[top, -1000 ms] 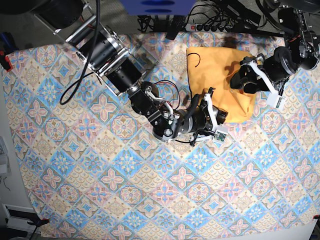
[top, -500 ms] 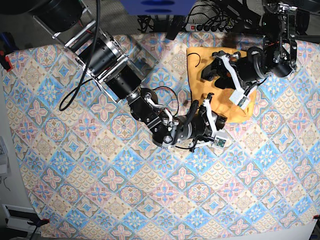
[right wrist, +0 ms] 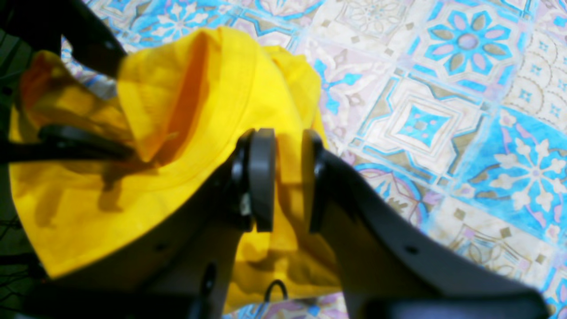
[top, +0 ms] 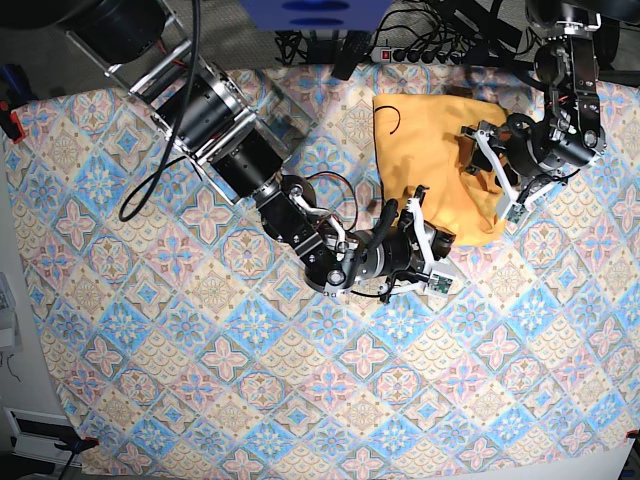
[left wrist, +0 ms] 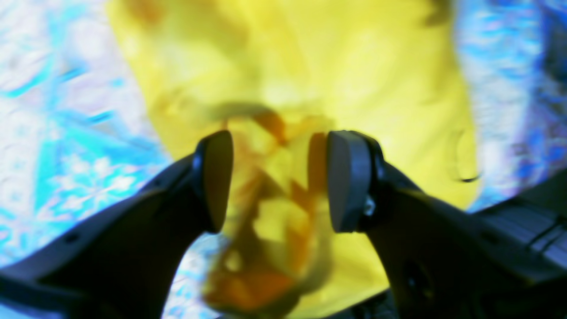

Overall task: Fold the T-shirt properly
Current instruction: 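Press and smooth the bundle top with the left gripper beside the right gripper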

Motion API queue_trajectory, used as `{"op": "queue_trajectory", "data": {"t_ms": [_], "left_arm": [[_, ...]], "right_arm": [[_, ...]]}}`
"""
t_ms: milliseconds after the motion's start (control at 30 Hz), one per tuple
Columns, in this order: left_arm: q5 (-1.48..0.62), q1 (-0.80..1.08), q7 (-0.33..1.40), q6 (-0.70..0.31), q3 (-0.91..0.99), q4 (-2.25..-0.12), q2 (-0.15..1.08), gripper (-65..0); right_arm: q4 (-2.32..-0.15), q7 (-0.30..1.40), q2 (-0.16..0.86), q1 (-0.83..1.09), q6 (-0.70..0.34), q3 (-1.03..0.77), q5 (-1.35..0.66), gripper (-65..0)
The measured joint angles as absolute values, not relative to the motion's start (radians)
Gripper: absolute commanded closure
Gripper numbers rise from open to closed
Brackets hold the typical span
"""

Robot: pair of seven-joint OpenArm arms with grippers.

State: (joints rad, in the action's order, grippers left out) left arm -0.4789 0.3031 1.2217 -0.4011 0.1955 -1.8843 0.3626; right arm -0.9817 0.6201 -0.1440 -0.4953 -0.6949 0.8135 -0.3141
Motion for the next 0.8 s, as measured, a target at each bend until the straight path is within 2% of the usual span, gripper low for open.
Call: {"op": "queue_trajectory", "data": {"t_ms": [233, 467, 800], "left_arm": [[-0.362, 0.299, 1.214, -0.405, 0.24, -1.769, 0.35, -33.1], [-0.364, 0.312, 1.117, -0.407, 0.289, -1.731, 0.347, -33.1], [-0.359, 0.322, 1.127, -0.348, 0.345, -1.731, 0.349, -33.1]], "right_arm": [[-0.984, 0.62, -0.144, -0.493, -0.695, 0.813, -0.318, -10.2], [-1.067, 0.64, -0.142, -0.447, -0.694, 0.814, -0.318, -10.2], [-1.096, 0.633, -0.143, -0.446, -0.699, 1.025, -0.318, -10.2]]}}
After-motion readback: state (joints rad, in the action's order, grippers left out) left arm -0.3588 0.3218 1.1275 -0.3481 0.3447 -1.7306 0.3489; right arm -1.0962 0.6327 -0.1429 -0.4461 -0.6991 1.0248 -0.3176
